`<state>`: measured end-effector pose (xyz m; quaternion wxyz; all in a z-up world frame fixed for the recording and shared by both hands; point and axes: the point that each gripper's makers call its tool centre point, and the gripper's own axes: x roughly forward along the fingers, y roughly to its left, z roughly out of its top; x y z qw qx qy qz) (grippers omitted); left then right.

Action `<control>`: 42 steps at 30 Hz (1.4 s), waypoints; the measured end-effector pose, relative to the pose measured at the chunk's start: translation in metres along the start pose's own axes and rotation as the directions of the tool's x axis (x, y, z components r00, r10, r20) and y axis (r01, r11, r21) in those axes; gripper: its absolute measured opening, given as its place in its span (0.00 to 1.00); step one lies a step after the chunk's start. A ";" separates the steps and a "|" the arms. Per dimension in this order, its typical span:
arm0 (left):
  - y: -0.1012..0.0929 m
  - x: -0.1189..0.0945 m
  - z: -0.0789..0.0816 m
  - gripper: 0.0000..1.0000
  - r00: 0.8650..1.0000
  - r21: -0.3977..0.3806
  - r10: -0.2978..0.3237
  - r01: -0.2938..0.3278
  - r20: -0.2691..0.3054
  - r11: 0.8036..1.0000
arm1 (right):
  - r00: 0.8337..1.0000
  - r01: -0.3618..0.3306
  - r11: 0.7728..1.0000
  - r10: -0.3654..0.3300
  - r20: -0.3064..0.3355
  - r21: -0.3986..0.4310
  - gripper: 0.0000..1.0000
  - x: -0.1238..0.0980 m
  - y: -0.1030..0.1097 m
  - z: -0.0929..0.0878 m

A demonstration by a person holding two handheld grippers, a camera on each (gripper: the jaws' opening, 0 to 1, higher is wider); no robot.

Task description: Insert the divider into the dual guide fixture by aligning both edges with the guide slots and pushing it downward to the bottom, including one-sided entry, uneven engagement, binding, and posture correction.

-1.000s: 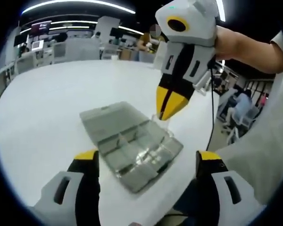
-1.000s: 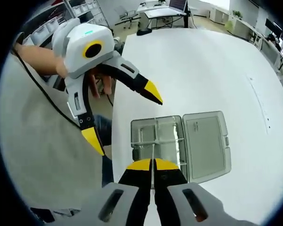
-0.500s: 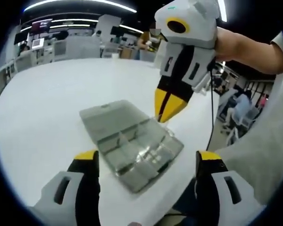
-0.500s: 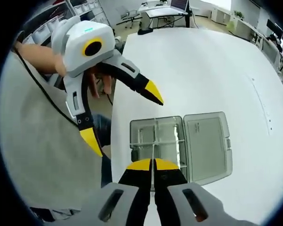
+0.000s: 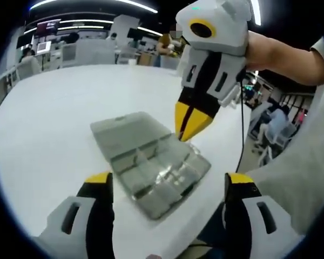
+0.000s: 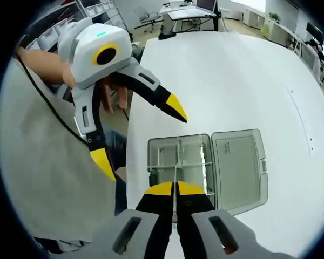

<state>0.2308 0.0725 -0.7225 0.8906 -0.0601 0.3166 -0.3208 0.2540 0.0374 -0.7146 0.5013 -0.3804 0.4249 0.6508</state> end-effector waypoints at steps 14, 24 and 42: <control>0.003 0.001 -0.002 0.83 1.000 -0.013 -0.002 0.002 -0.009 1.000 | 1.000 -0.013 1.000 0.013 -0.002 -0.010 0.00 0.006 -0.003 0.002; 0.005 0.001 -0.004 0.82 1.000 -0.017 -0.003 0.003 -0.016 1.000 | 1.000 -0.025 1.000 0.025 -0.006 -0.013 0.00 0.010 -0.004 0.001; 0.007 0.002 -0.005 0.81 1.000 -0.031 -0.009 0.008 -0.022 0.999 | 0.999 -0.038 0.999 0.038 -0.013 -0.004 0.00 0.017 -0.007 -0.002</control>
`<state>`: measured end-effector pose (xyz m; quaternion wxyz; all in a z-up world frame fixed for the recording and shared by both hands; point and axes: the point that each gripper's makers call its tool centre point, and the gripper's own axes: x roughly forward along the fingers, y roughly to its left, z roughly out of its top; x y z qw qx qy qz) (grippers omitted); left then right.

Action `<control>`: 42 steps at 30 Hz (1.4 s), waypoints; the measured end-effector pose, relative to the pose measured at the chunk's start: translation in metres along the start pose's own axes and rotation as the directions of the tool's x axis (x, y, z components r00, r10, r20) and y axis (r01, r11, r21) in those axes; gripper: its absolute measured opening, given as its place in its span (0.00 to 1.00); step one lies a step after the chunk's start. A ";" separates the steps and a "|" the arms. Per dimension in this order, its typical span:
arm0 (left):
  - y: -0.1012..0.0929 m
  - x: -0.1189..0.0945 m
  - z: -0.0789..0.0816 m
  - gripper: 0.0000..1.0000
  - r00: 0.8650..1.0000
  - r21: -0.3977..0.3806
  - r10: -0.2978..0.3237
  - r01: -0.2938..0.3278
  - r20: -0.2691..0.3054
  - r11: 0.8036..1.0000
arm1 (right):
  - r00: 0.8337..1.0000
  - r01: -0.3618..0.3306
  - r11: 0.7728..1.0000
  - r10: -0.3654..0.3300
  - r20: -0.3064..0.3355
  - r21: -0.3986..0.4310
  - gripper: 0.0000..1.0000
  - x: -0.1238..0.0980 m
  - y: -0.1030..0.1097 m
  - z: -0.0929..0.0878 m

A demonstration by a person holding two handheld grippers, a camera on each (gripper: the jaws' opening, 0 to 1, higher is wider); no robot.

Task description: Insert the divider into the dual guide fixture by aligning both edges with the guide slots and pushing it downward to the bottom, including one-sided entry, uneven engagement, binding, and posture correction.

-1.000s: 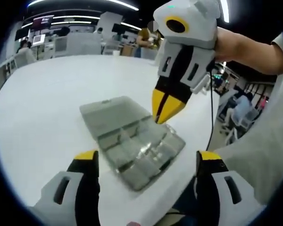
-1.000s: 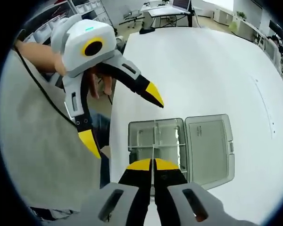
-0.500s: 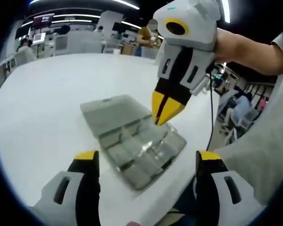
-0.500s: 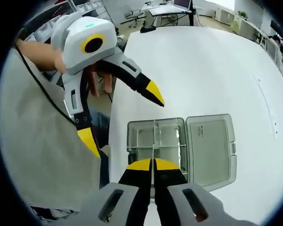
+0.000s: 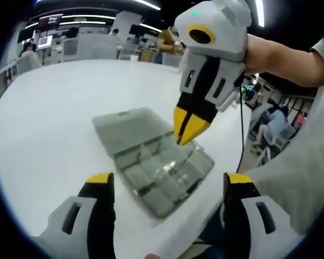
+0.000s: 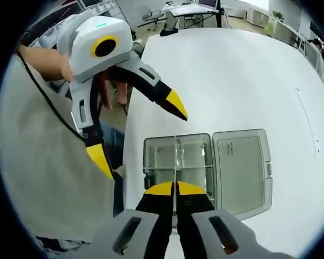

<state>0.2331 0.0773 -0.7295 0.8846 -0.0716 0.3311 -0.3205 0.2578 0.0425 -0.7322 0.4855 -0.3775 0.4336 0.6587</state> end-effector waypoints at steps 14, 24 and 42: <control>0.001 0.000 0.000 0.79 1.000 -0.005 -0.007 0.007 -0.008 1.000 | 1.000 -0.006 1.000 0.006 -0.006 0.001 0.00 0.000 0.001 0.000; 0.000 0.000 0.000 0.78 1.000 -0.003 -0.010 0.010 -0.011 1.000 | 1.000 0.000 1.000 0.000 -0.012 -0.006 0.00 0.000 0.002 -0.001; 0.000 0.000 -0.002 0.76 1.000 -0.006 -0.013 0.012 -0.016 1.000 | 1.000 0.008 1.000 -0.008 -0.003 -0.016 0.00 0.001 0.003 0.000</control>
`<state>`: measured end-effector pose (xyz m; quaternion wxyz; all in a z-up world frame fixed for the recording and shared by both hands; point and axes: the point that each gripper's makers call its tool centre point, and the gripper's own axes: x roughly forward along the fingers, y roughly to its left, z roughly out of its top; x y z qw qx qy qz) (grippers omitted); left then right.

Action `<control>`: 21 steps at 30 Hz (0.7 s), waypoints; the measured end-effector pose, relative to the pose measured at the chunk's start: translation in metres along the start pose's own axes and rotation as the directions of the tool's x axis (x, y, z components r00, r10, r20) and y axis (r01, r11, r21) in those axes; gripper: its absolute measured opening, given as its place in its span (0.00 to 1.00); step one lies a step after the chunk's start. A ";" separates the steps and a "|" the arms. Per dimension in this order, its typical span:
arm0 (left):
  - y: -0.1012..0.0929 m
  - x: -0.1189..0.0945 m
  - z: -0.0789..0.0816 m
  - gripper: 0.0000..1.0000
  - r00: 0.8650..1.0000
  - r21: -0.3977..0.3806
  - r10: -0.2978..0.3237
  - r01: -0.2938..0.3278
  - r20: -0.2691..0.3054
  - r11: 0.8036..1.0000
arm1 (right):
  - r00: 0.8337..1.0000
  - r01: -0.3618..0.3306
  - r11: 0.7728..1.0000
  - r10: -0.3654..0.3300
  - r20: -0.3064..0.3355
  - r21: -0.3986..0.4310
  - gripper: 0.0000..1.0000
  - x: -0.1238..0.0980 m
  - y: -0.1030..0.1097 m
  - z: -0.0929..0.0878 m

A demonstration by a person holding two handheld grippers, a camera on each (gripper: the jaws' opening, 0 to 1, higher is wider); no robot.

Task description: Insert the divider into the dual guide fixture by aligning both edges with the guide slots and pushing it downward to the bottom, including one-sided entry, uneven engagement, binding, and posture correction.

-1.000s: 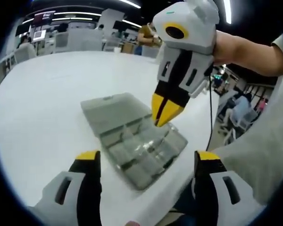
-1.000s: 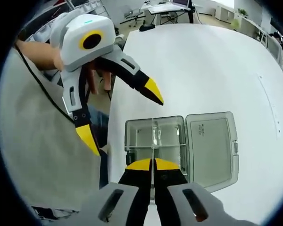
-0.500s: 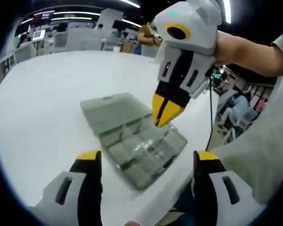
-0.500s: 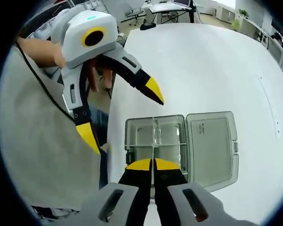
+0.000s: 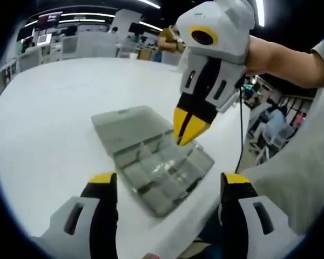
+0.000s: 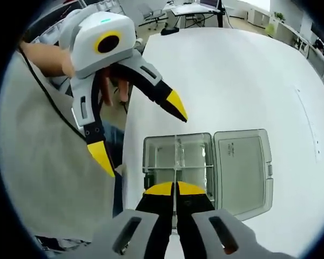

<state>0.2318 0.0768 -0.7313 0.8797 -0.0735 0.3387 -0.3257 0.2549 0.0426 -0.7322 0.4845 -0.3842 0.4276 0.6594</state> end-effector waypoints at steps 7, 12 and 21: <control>-0.001 0.001 0.000 0.76 1.000 -0.002 -0.001 0.001 0.002 1.000 | 1.000 0.026 0.999 -0.026 0.000 -0.024 0.00 0.001 0.002 -0.001; -0.001 0.000 0.000 0.76 1.000 0.000 -0.001 0.001 0.002 1.000 | 0.999 0.038 0.999 -0.038 0.009 -0.020 0.00 0.001 0.001 -0.002; -0.003 -0.001 -0.001 0.76 1.000 -0.002 0.000 0.000 0.006 1.000 | 0.998 0.066 0.997 -0.066 0.018 -0.032 0.00 0.002 0.002 -0.002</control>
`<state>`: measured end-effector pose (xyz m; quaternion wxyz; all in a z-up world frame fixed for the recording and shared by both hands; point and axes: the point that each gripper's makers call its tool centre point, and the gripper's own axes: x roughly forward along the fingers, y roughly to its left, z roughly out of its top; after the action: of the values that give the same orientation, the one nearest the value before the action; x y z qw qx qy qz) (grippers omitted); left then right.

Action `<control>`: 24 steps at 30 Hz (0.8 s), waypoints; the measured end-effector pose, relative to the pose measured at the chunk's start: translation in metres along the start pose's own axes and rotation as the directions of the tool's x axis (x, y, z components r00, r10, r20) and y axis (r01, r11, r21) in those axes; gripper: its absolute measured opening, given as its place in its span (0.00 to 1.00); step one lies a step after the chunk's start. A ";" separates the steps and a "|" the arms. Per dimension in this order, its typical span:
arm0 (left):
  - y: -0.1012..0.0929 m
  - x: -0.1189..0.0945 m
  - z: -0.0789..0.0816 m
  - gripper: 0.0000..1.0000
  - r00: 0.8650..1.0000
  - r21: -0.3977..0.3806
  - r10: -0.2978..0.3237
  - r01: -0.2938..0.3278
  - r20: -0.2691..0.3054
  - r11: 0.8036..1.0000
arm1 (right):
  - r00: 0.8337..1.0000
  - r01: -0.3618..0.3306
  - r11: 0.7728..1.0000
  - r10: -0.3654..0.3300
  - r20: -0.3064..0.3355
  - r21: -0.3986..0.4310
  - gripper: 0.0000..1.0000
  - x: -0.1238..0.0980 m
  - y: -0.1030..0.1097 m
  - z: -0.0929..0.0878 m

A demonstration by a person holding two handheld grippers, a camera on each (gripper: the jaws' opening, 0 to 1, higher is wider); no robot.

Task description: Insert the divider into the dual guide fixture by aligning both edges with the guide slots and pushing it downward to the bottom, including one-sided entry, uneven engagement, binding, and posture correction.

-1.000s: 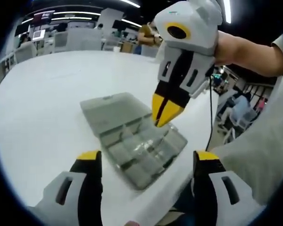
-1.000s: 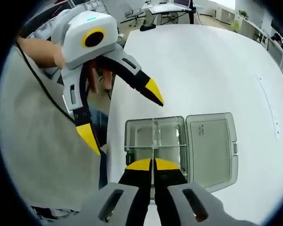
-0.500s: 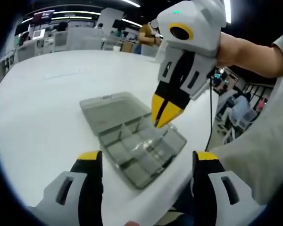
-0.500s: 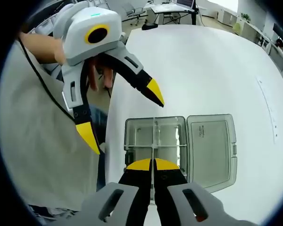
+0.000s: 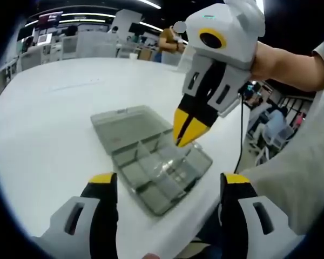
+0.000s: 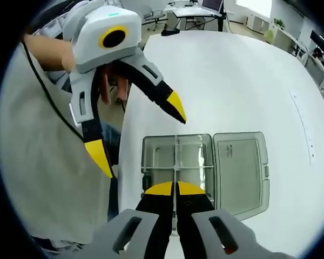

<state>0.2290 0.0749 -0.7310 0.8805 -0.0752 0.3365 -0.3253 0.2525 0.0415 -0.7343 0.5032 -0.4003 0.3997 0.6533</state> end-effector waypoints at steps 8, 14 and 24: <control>-0.001 0.000 0.001 0.76 1.000 0.003 0.000 0.000 0.003 1.000 | 1.000 0.019 1.000 -0.019 0.016 -0.009 0.00 0.001 0.000 0.000; -0.002 -0.001 -0.001 0.76 1.000 0.004 0.000 0.000 0.003 1.000 | 0.999 0.040 0.999 -0.039 0.035 -0.031 0.00 0.002 0.001 0.001; -0.003 -0.002 -0.001 0.76 1.000 0.002 0.002 -0.002 0.004 1.000 | 0.995 0.069 0.997 -0.065 0.080 -0.040 0.00 0.004 0.002 -0.002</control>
<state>0.2260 0.0739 -0.7299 0.8817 -0.0748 0.3344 -0.3244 0.2497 0.0404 -0.7381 0.5314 -0.3983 0.3518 0.6597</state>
